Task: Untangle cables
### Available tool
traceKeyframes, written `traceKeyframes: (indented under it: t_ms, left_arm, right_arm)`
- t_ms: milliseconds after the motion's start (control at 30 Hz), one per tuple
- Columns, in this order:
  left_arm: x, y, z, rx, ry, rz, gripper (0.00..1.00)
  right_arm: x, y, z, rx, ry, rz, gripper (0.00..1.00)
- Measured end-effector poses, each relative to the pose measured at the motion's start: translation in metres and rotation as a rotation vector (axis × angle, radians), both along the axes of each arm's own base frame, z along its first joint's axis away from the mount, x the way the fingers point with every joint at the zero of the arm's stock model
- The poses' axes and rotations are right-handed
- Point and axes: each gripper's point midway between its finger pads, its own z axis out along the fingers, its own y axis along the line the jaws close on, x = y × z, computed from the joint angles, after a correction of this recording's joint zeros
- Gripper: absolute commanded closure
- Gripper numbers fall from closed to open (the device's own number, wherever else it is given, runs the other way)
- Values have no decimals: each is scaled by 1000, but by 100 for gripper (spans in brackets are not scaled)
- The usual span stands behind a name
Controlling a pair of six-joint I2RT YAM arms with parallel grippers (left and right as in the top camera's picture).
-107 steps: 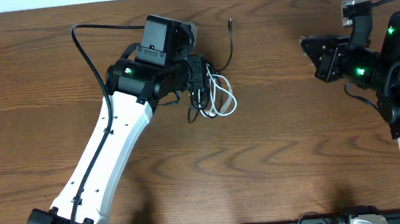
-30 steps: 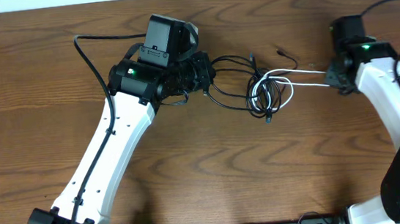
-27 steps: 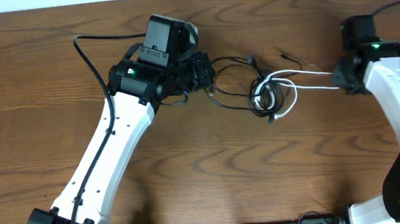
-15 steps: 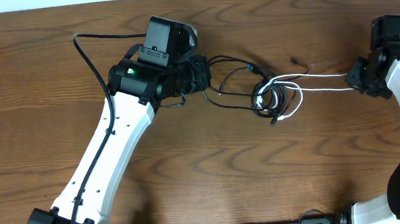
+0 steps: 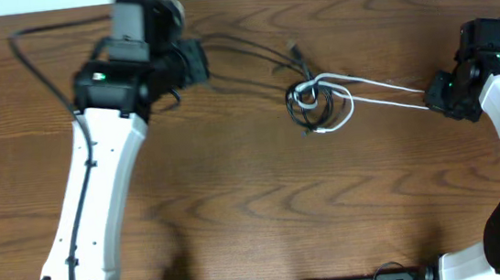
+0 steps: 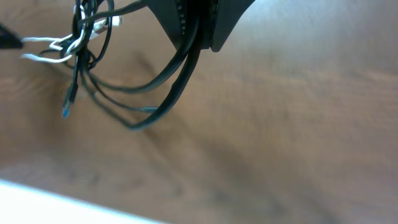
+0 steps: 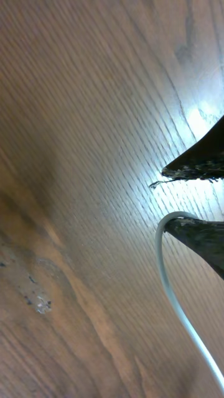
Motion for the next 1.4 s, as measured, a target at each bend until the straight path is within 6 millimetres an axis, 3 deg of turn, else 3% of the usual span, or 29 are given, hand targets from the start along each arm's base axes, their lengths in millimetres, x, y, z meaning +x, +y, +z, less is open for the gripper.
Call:
traceKeyframes:
  t_ms: [200, 400, 567, 700, 767, 867, 1000, 1167, 1300, 1400]
  left_arm:
    - [10, 45, 72, 25, -195, 106, 92]
    - [11, 82, 110, 22, -290, 192, 93]
    - [5, 70, 107, -18, -264, 138, 93]
    - [-1, 51, 102, -40, -234, 83, 93]
    - [-5, 41, 99, -50, -216, 59, 92]
    - [-11, 26, 94, -65, -181, 28, 93]
    - [-19, 0, 72, -79, -97, -33, 93]
    - [-16, -28, 16, -55, 58, -99, 93]
    - [-9, -47, -34, -5, 169, -156, 93]
    - [-7, -54, -58, 61, 214, -175, 93]
  right_arm:
    - [-4, -17, -9, -59, 42, -32, 83]
    - [-4, -17, -10, -64, 42, -24, 82]
    - [11, 2, -8, 13, -19, 103, 68]
    - [24, 50, 0, 173, -104, 325, 47]
    - [28, 80, 7, 264, -155, 449, 41]
    - [30, 125, 21, 386, -236, 621, 39]
    - [28, 161, 32, 476, -285, 732, 39]
    - [24, 173, 36, 517, -293, 760, 39]
    - [25, 169, 33, 497, -278, 741, 40]
    - [26, 164, 29, 468, -261, 716, 39]
